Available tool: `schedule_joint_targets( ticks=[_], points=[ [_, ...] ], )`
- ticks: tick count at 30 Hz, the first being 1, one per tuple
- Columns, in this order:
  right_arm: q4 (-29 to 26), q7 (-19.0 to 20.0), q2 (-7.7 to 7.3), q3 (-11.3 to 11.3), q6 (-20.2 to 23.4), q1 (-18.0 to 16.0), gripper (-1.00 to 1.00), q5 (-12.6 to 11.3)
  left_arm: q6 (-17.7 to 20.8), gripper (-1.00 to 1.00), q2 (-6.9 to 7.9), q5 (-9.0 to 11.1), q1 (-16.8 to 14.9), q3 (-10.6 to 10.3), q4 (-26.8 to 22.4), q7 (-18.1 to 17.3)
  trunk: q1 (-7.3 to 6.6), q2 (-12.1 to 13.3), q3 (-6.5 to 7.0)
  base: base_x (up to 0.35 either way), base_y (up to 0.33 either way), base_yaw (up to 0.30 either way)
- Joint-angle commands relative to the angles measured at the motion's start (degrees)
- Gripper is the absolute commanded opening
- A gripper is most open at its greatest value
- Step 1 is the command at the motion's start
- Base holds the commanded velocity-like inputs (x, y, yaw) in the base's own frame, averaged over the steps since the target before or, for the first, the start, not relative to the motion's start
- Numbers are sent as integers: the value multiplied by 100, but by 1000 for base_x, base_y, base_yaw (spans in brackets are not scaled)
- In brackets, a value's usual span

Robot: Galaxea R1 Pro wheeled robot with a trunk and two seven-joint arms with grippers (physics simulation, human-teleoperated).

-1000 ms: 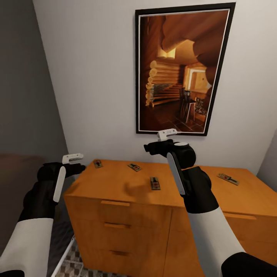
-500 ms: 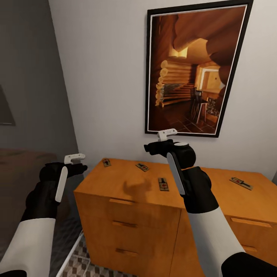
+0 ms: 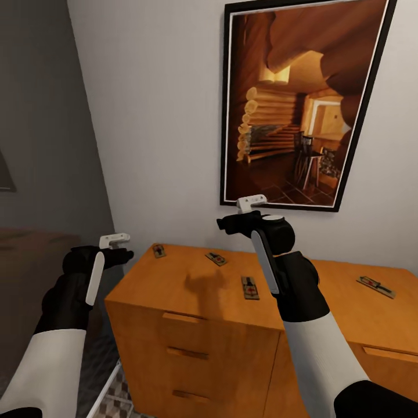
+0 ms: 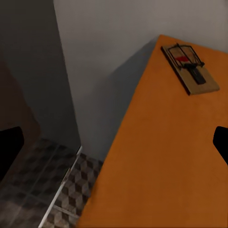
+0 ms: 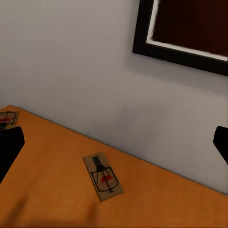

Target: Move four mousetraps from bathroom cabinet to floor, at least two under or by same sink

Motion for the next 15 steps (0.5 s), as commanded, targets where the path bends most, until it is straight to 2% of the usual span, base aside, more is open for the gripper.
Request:
schedule_joint_targets(
  ticks=[1,8,15],
  points=[
    [3,-18,1,5,26,-6,100,-1,23,100,-1,19,-4,-3,3,30,3,-3,-7,285,0,2],
    [183,-18,1,23,26,-6,100,-4,16,100,-22,19,-4,-7,26,37,3,-3,-7,295,0,1],
    [577,-18,1,14,26,-6,100,-3,18,100,-31,19,-4,-11,27,39,3,-3,-7,138,0,0]
  ],
)
